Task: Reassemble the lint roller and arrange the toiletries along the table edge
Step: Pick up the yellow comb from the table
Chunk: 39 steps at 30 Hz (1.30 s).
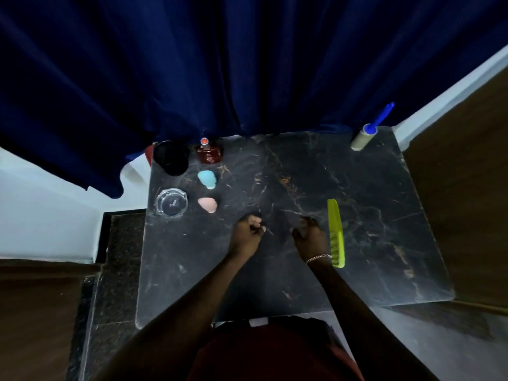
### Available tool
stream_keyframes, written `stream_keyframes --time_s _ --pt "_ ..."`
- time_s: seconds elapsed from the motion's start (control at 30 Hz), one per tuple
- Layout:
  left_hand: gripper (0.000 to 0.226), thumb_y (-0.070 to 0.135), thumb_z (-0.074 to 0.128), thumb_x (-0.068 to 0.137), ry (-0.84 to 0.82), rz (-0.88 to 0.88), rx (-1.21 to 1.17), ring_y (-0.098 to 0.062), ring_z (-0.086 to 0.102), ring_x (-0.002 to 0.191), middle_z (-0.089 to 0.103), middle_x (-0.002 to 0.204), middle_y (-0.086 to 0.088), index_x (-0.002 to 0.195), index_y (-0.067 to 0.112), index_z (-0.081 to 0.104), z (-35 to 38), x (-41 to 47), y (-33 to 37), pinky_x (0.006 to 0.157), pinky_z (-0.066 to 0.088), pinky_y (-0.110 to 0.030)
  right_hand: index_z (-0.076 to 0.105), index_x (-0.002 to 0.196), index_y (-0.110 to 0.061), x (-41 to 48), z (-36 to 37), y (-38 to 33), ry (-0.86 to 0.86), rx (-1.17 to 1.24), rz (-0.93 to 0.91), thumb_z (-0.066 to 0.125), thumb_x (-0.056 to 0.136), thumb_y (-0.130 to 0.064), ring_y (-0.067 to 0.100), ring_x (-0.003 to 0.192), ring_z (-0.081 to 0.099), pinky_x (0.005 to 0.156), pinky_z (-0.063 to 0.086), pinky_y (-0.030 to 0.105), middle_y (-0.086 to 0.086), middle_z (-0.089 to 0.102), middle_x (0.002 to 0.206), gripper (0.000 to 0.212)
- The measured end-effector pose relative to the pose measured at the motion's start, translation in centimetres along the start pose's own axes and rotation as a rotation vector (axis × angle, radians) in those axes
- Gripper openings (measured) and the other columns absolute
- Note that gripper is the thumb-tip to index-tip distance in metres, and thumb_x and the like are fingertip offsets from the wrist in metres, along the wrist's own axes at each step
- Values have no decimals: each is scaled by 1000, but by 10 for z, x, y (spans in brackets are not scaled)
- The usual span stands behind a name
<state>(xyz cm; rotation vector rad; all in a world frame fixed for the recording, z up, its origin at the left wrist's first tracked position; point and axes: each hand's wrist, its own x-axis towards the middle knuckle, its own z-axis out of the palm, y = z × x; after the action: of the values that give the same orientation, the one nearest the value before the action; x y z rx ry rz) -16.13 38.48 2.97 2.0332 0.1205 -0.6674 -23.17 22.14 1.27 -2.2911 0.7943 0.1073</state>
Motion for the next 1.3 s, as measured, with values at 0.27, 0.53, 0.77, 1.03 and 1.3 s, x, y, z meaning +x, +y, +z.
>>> stream_keyframes --time_s 0.27,0.53,0.77,1.03,1.3 --pt "27 9 69 94 -176 8 64 -41 70 102 73 108 -23 119 -1 64 90 1 49 92 59 -47 63 123 -6 21 -62 73 51 8 207 70 86 -16 38 107 65 90 50 38 18 62 125 39" --pt "36 0 63 96 -280 -174 9 -40 66 120 68 126 -27 132 -3 59 157 0 65 104 55 -52 65 120 -7 34 -79 103 -116 -193 211 64 90 -25 28 123 56 95 45 30 12 61 131 36" --pt "37 -3 50 100 -255 -317 -143 -31 67 102 65 126 -33 137 -3 53 182 2 69 93 58 -44 72 104 -1 42 -77 110 -67 -5 321 73 77 -5 28 109 67 89 52 31 15 73 111 27" --pt "30 -10 53 94 -216 -390 -231 -24 55 88 61 94 -20 76 14 54 189 3 69 67 46 -31 74 101 -2 48 -72 112 -46 194 460 73 77 -4 26 102 70 81 50 23 12 75 106 24" --pt "19 -9 51 94 -187 -363 -182 -24 52 90 57 89 -22 80 0 61 178 1 52 77 43 -40 66 67 -4 47 -57 97 -133 435 522 71 79 10 22 66 56 64 48 28 7 60 68 19"
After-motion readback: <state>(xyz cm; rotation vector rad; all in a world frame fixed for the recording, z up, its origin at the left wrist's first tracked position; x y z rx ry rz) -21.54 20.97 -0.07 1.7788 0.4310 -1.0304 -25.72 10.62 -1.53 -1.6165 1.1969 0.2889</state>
